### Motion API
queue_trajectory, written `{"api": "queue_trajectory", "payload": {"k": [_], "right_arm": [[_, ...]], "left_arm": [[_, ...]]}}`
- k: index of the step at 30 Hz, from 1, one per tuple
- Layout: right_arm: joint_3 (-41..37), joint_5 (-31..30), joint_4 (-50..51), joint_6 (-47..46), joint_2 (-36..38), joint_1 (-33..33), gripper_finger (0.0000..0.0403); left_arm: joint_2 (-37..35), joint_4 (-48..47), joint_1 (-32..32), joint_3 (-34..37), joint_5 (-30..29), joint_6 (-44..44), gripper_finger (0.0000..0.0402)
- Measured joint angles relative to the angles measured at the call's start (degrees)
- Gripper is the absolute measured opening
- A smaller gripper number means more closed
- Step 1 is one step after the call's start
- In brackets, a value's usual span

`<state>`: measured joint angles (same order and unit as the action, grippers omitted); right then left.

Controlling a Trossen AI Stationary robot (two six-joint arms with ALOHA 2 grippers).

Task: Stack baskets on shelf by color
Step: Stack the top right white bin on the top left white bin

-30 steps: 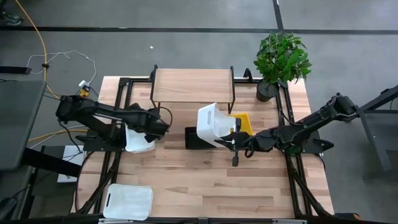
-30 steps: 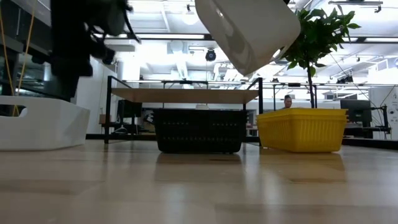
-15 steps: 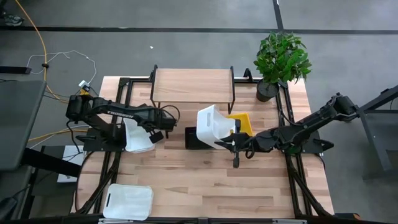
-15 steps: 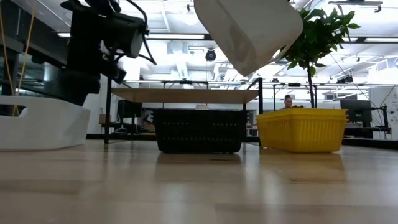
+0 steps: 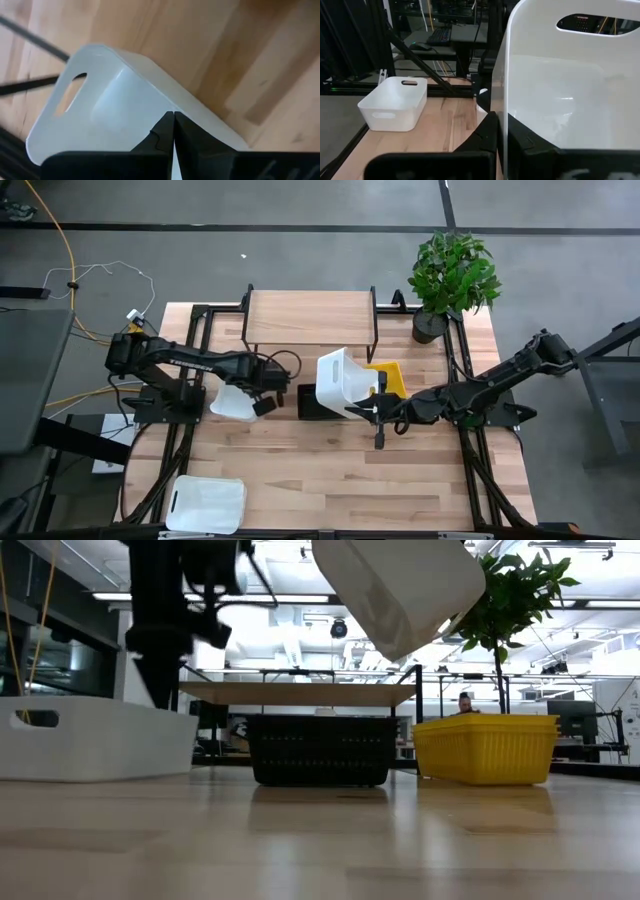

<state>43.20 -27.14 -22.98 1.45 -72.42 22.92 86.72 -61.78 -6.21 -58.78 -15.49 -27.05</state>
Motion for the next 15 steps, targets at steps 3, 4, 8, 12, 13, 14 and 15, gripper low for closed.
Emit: {"api": "queue_trajectory", "payload": {"k": [3,4,8,12,13,14,15], "right_arm": [[0.0,0.0,0.0,0.0,0.0,0.0,0.0],[0.0,0.0,0.0,0.0,0.0,0.0,0.0],[0.0,0.0,0.0,-0.1,0.0,0.0,0.0],[0.0,0.0,0.1,0.0,0.0,0.0,0.0],[0.0,0.1,0.1,0.0,0.0,0.0,0.0],[0.0,0.1,0.1,0.0,0.0,0.0,0.0],[0.0,0.2,0.1,0.0,0.0,0.0,0.0]], "left_arm": [[0.0,-0.4,1.2,-2.5,-0.3,0.7,0.0],[0.0,-1.1,1.6,-3.4,-0.7,0.8,0.0],[0.0,-7.0,2.7,-7.5,-3.2,0.7,0.0],[0.0,-14.6,3.5,-11.0,-6.4,-1.1,0.0],[0.0,-15.8,3.7,-11.3,-6.8,-0.9,0.0],[0.0,-16.7,4.0,-11.5,-6.7,-0.4,0.0],[0.0,-17.4,4.2,-11.4,-6.4,0.2,0.0]]}}
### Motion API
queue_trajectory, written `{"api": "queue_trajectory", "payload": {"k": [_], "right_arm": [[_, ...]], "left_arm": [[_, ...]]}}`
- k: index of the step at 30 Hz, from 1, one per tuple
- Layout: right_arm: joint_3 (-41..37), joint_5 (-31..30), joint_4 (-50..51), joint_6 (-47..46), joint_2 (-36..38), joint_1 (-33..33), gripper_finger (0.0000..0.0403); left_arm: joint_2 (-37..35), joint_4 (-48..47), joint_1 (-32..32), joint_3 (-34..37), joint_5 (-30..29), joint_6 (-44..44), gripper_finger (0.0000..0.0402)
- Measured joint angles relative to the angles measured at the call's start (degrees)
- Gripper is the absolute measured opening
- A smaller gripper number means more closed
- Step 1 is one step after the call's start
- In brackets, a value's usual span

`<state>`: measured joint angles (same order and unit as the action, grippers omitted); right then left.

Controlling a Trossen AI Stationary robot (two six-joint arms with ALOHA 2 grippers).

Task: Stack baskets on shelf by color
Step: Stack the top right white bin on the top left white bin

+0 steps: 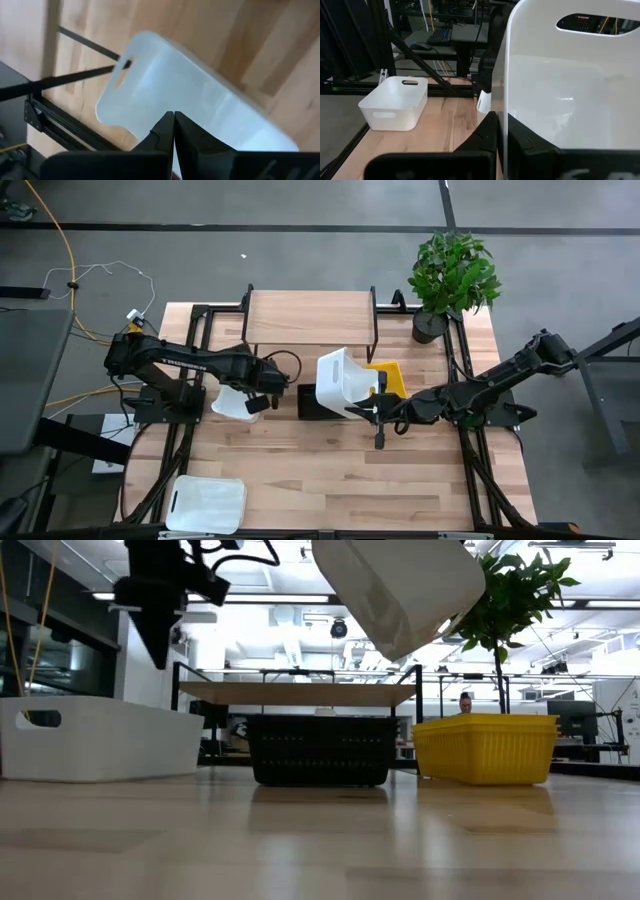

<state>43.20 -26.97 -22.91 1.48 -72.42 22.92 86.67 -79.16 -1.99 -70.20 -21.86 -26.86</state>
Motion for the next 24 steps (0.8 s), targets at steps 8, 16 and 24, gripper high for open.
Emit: {"api": "queue_trajectory", "payload": {"k": [8,16,24], "right_arm": [[0.0,0.1,1.0,-0.5,0.0,0.0,0.0],[0.0,0.1,1.0,-0.4,0.0,0.0,0.0],[0.0,0.2,1.0,-0.5,0.0,0.0,0.0]], "left_arm": [[0.0,-0.4,3.8,4.1,4.0,4.5,0.0],[0.0,3.8,4.3,9.3,8.2,7.5,0.0],[0.0,12.9,4.4,10.6,14.2,12.4,0.0]]}}
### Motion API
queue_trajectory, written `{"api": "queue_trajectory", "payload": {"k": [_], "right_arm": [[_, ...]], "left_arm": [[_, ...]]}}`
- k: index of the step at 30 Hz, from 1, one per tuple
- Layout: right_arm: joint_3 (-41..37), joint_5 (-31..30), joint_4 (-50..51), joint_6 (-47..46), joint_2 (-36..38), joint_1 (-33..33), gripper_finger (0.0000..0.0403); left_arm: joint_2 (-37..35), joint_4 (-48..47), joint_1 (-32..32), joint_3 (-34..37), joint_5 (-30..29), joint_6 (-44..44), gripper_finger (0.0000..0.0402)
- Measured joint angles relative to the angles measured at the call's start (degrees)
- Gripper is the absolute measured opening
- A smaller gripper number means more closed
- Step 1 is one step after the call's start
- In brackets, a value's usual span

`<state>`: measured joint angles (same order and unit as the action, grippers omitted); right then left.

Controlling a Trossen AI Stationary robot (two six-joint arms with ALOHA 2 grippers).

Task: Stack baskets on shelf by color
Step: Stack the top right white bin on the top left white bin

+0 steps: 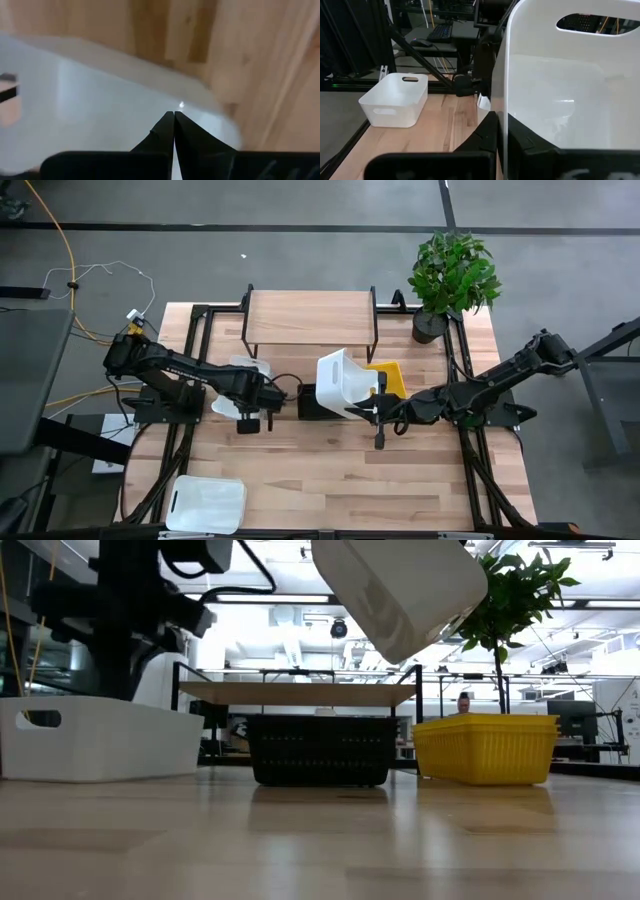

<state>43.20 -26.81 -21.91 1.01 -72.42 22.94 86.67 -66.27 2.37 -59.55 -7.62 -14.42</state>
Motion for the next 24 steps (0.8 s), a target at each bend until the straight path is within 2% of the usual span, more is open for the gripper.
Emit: {"api": "queue_trajectory", "payload": {"k": [11,18,24], "right_arm": [[0.0,0.0,0.0,-0.1,0.0,0.0,0.0],[0.0,0.0,0.0,-0.1,0.0,0.0,0.0],[0.0,0.1,0.0,-0.1,0.0,0.0,0.0]], "left_arm": [[0.0,1.1,2.1,0.0,2.9,-0.3,0.0],[0.0,5.0,2.6,0.0,5.9,-0.3,0.0],[0.0,1.7,2.6,-1.0,5.5,-0.3,0.0]]}}
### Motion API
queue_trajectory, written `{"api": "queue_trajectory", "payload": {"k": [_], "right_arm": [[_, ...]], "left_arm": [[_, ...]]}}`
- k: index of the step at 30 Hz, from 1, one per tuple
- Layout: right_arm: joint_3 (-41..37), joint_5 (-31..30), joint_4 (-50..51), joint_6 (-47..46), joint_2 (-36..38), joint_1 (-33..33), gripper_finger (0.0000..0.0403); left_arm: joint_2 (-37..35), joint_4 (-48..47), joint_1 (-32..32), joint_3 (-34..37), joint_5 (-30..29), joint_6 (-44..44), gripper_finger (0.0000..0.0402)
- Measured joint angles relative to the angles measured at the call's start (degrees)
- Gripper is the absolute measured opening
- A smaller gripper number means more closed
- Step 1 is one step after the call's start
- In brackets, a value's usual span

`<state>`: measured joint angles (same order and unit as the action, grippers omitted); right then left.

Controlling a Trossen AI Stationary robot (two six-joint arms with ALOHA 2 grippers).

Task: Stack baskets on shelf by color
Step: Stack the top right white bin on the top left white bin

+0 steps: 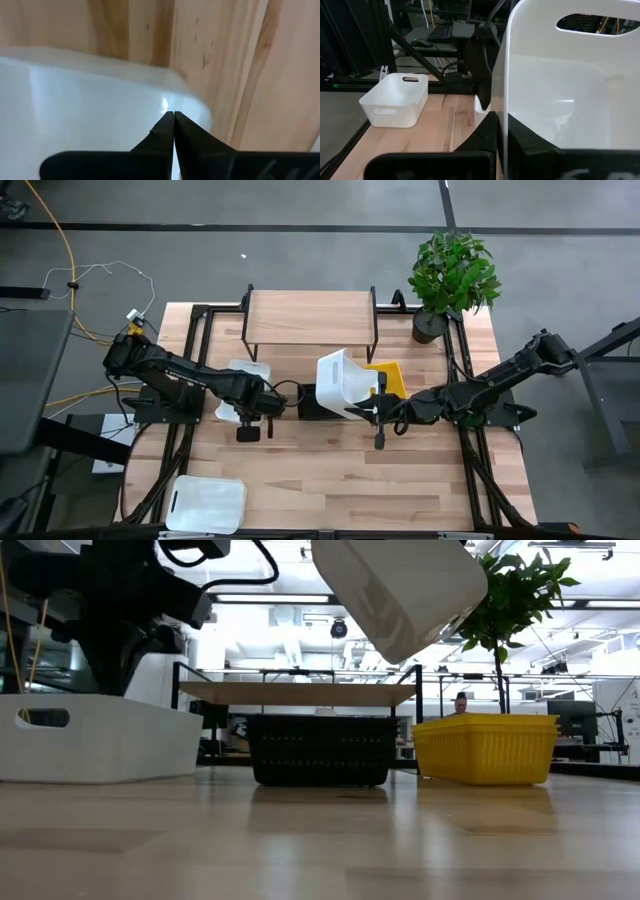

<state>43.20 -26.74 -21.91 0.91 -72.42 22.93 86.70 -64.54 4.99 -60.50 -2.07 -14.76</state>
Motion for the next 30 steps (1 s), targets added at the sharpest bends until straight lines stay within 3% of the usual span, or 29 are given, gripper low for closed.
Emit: {"api": "queue_trajectory", "payload": {"k": [9,17,22,26,30], "right_arm": [[0.0,-0.2,5.9,-0.9,0.0,0.0,0.0],[6.5,-10.8,23.4,-2.1,-4.6,1.2,0.0],[12.2,-18.1,32.0,-2.0,-9.8,1.2,0.0],[15.4,-21.1,37.2,-2.0,-13.1,1.2,0.0],[16.9,-21.1,38.6,-1.9,-15.0,1.2,0.0]], "left_arm": [[-2.0,-9.5,2.5,-14.1,-10.1,0.2,0.0],[-4.6,0.4,6.1,-21.7,-25.1,1.9,0.0],[-4.1,6.3,5.4,-22.1,-29.5,1.4,0.0004],[-3.9,11.4,3.9,-22.1,-30.4,0.1,0.0038],[-3.9,15.8,0.8,-22.1,-29.9,-3.3,0.0101]]}}
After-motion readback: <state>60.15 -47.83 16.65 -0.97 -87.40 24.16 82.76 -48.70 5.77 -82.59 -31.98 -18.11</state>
